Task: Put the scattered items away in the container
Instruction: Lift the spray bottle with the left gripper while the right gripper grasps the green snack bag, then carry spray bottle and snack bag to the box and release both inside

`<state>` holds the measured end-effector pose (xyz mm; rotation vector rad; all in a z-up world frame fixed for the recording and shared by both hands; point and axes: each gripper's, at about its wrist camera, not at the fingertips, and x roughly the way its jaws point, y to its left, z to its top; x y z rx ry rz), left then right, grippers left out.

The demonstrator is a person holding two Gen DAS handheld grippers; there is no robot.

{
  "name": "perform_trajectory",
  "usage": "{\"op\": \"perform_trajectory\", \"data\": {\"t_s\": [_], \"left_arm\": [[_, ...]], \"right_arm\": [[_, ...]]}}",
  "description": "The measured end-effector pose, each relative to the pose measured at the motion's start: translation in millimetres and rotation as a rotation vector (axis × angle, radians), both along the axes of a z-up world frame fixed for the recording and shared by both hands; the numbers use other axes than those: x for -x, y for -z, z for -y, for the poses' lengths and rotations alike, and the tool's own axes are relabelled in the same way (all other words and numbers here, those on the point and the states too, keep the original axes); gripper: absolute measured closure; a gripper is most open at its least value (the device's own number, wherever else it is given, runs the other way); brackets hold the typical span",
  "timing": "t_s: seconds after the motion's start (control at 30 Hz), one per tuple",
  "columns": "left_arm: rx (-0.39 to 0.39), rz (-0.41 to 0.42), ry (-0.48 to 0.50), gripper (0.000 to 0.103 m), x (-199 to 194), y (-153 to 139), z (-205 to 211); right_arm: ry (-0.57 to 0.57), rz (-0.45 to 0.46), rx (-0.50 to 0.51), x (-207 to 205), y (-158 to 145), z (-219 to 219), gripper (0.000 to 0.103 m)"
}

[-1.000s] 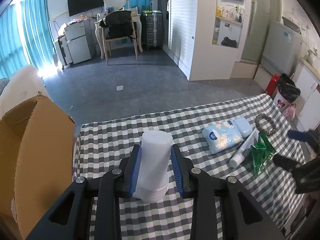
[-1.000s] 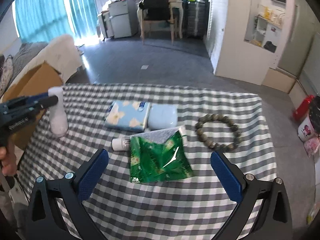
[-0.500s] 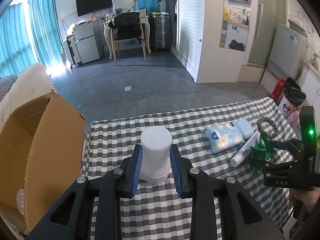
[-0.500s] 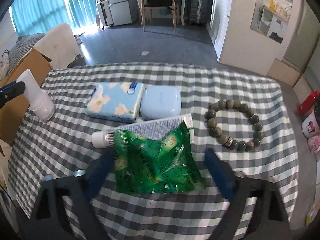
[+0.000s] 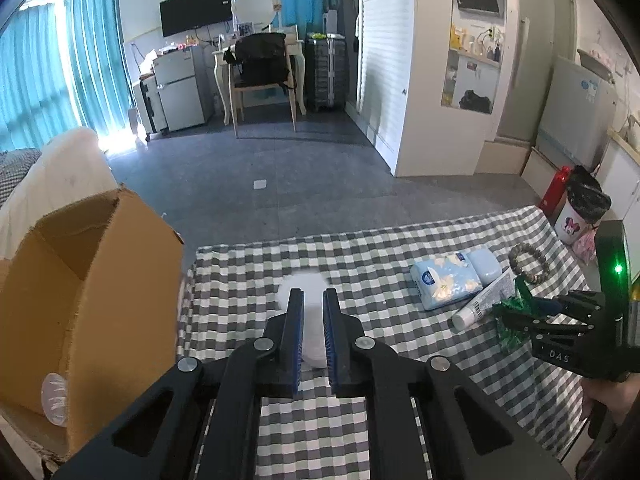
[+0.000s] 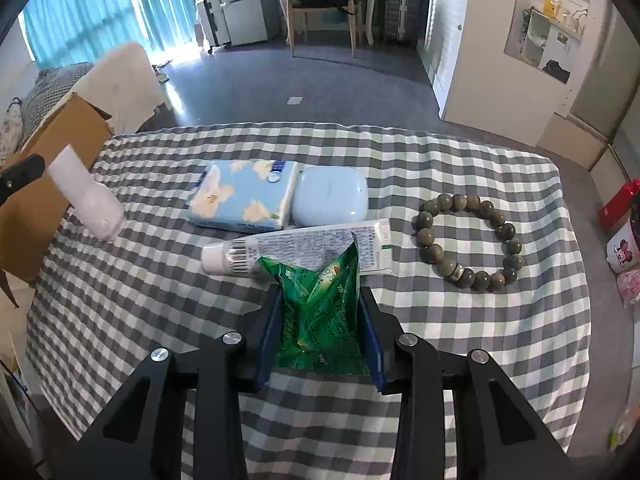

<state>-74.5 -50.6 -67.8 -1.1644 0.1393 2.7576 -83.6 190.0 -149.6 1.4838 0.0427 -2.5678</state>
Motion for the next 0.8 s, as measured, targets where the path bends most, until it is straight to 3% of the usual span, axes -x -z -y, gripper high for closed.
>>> {"op": "perform_trajectory", "data": {"t_s": [0.6,0.8], "left_arm": [[-0.044,-0.030,0.003,0.100,-17,-17,19],[-0.035,0.000,-0.002,0.100,-13,-3,22]], "right_arm": [[-0.006,-0.114,0.021,-16,-47,14,0.068],[-0.014,-0.136,0.041,-19,-53,13,0.068]]}}
